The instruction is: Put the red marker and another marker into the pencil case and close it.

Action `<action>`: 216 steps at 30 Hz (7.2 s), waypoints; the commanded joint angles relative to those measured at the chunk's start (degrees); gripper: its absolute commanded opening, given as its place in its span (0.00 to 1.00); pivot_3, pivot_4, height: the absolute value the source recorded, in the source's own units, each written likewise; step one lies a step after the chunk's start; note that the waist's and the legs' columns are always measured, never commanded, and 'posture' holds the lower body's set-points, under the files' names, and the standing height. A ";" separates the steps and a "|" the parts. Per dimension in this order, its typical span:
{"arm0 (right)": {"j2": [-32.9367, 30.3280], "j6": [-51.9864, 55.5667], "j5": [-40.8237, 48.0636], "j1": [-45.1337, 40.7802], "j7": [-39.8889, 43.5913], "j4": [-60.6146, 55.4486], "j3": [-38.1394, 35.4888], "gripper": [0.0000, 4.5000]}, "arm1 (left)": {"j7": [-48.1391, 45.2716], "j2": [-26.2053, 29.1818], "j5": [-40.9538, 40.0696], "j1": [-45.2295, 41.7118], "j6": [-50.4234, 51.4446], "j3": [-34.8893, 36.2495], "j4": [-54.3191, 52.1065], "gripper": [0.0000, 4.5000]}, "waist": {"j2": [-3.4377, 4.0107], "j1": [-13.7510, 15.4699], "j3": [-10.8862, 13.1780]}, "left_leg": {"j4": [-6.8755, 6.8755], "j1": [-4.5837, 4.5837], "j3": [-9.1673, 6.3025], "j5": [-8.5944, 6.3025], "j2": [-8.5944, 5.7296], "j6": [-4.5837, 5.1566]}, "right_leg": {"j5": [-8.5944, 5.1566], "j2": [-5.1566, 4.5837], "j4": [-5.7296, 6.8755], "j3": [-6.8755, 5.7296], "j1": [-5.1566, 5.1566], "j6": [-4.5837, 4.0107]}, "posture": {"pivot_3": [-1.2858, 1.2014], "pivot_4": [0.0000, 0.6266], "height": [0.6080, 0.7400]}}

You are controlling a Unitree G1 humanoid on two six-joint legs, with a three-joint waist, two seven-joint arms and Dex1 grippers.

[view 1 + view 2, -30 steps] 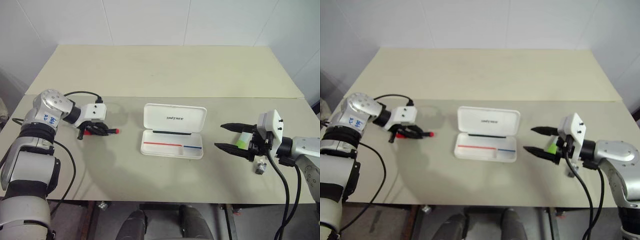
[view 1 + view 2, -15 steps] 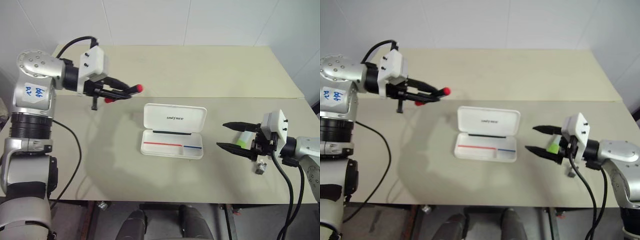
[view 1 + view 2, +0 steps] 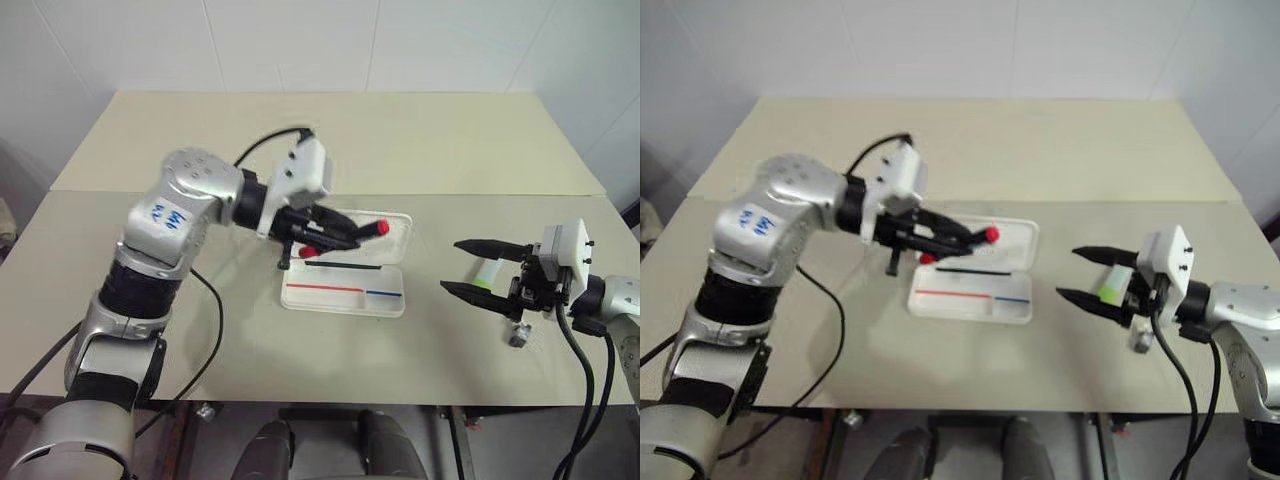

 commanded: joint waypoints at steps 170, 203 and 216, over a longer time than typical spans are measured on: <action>19.27 41.06 -7.56 -48.90 -19.46 -2.63 50.59 0.24 | -6.90 12.32 -9.87 37.53 -39.87 26.92 5.13 1.00 | 0.48 -1.59 0.23 | -0.41 -0.95 0.16 0.04 0.13 -0.05 | 0.11 0.01 -0.20 0.18 -1.29 -0.15 | 0.52 0.24 1.00; 29.97 47.11 -16.97 -53.68 -14.43 10.56 50.42 0.24 | -0.24 12.37 -9.58 40.97 -37.64 27.31 -2.03 1.00 | 0.47 -1.73 0.22 | -0.32 -1.04 0.35 0.09 0.17 -0.16 | 0.17 0.03 0.34 0.20 -1.76 -0.32 | 0.52 0.24 1.00; 29.34 44.29 -17.66 -51.57 -13.81 12.18 49.84 0.24 | 0.01 12.17 -8.98 39.27 -37.67 26.49 -1.08 1.00 | 0.47 -1.73 0.22 | -0.31 -1.04 0.37 0.09 0.17 -0.17 | 0.18 0.03 0.36 0.20 -1.77 -0.32 | 0.52 0.24 1.00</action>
